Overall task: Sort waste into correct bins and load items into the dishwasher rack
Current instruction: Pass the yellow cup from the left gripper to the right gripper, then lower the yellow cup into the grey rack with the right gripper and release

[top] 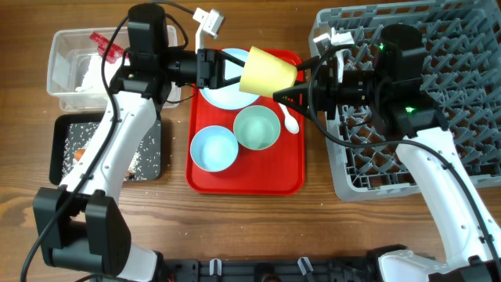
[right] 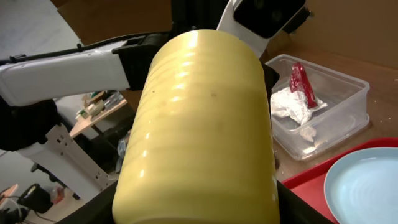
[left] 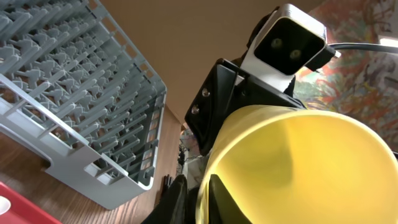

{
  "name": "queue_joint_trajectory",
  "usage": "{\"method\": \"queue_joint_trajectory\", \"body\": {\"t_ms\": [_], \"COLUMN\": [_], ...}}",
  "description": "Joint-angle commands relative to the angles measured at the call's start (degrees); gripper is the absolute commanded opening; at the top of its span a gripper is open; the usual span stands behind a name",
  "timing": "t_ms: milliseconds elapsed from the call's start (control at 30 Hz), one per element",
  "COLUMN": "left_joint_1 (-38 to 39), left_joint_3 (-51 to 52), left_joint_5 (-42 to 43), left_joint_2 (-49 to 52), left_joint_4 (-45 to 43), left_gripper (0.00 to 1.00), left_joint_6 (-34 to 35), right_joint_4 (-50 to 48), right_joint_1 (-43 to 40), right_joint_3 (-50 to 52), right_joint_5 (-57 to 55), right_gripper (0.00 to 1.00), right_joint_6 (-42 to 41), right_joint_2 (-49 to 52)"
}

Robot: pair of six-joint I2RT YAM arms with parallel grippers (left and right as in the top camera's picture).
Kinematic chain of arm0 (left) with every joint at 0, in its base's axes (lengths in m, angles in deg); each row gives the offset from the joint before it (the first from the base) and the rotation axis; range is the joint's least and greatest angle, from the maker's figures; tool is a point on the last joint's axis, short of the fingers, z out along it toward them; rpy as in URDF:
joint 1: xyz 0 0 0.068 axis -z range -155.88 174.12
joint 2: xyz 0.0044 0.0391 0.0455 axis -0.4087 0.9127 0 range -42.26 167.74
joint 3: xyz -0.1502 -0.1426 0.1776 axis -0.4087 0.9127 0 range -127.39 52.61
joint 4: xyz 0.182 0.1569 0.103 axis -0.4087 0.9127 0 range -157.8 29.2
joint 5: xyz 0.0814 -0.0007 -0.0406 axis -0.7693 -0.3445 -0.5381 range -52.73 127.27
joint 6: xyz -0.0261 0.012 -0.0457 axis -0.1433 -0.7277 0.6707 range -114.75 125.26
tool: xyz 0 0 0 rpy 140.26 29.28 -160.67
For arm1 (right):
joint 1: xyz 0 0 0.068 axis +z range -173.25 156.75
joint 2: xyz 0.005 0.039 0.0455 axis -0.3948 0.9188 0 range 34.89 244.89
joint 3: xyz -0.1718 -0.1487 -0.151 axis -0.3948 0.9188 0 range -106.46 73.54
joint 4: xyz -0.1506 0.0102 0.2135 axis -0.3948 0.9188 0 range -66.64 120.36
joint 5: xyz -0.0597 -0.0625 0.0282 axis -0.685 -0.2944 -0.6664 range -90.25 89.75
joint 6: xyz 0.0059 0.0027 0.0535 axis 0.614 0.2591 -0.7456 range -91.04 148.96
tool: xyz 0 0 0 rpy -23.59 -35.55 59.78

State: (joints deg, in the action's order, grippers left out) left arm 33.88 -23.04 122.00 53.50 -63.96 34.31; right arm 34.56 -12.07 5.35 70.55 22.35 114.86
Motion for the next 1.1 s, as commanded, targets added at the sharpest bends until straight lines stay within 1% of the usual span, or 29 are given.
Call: {"method": "queue_joint_trajectory", "body": {"t_ms": [0, 33, 100, 167, 233, 333, 367, 400, 433, 467, 533, 567, 633, 700, 833, 867, 933, 967, 1033, 1067], "left_joint_1": [0.1, 0.1, 0.1, 0.1, 0.1, 0.1, 0.1, 0.1, 0.1, 0.1, 0.1, 0.1, 0.1, 0.1, 0.1, 0.1, 0.1, 0.1, 0.1, 0.1], "left_joint_3": [-0.5, -0.5, -0.5, -0.5, -0.5, -0.5, -0.4, -0.4, -0.4, -0.4, -0.4, -0.4, -0.4, -0.4, -0.4, -0.4, -0.4, -0.4, -0.4, -0.4], "left_joint_5": [-0.4, -0.4, -0.4, -0.9, -2.7, -8.1, -12.5, -18.6, -24.0, -33.0, -45.9, -51.5, -58.6, -62.4, -66.7, -66.9, -66.8, -66.8, -66.8, -66.9], "left_joint_2": [-0.9, -0.9, -0.9, -0.9, -0.9, -0.9, -0.9, -0.9, -0.9, -0.9, -0.9, -0.9, -0.9, -0.9, -0.9, -0.9, -0.9, -0.9, -0.9, -0.9], "left_joint_4": [0.0, 0.0, 0.0, 0.0, 0.0, 0.9, 3.0, 7.0, 10.5, 15.8, 23.2, 26.5, 30.5, 32.5, 34.6, 34.7, 34.8, 34.8, 34.8, 34.8], "left_gripper": [0.16, 0.19, 0.30, 0.34, 0.36, 0.41, 0.43, 0.45, 0.46, 0.48, 0.49, 0.50, 0.49, 0.50, 0.50, 0.50, 0.50, 0.50, 0.51, 0.52], "left_joint_6": [-0.1, -0.1, -0.2, -0.3, -0.3, -0.3, -1.4, -4.3, -5.6, -6.4, -6.4, -6.4, -6.4, -6.4, -6.4, -6.5, -7.9, -7.9, -7.9, -8.1], "right_joint_4": [-0.5, -0.5, 0.7, 3.7, 10.6, 23.2, 28.1, 34.4, 40.0, 47.4, 58.6, 62.2, 68.8, 73.9, 80.7, 80.9, 80.0, 78.4, 76.1, 74.7], "right_joint_1": [-1.9, -2.8, -5.4, -8.3, -11.6, -14.1, -14.6, -14.9, -14.9, -14.9, -14.9, -14.9, -14.9, -14.9, -14.7, -14.3, -14.1, -14.1, -14.1, -14.1], "right_joint_3": [-0.7, -0.7, -0.7, -0.7, -0.7, -1.0, -1.6, -3.2, -5.2, -8.5, -12.1, -12.3, -12.3, -12.3, -12.0, -11.7, -10.2, -7.8, -6.6, -6.6], "right_joint_5": [-0.1, -0.2, -0.2, -3.0, -11.2, -28.8, -35.4, -43.1, -49.0, -55.6, -63.7, -65.0, -65.1, -65.0, -65.9, -66.9, -66.9, -66.9, -66.9, -66.9], "right_gripper": [0.57, 0.57, 0.56, 0.56, 0.56, 0.54, 0.54, 0.54, 0.54, 0.54, 0.54, 0.54, 0.54, 0.55, 0.56, 0.59, 0.60, 0.64, 0.80, 0.86], "right_joint_6": [-0.2, -0.9, -1.0, -1.1, -1.0, -0.9, -1.0, -1.1, -1.1, -1.2, -4.1, -5.3, -7.1, -7.3, -6.9, -6.9, -6.9, -6.8, -6.7, -6.7], "right_joint_2": [-0.4, -0.5, -0.7, -1.3, -2.5, -5.9, -7.4, -9.4, -10.8, -11.4, -11.3, -11.1, -9.2, -5.4, 5.2, 7.1, 8.9, 9.7, 10.2, 10.2]}}
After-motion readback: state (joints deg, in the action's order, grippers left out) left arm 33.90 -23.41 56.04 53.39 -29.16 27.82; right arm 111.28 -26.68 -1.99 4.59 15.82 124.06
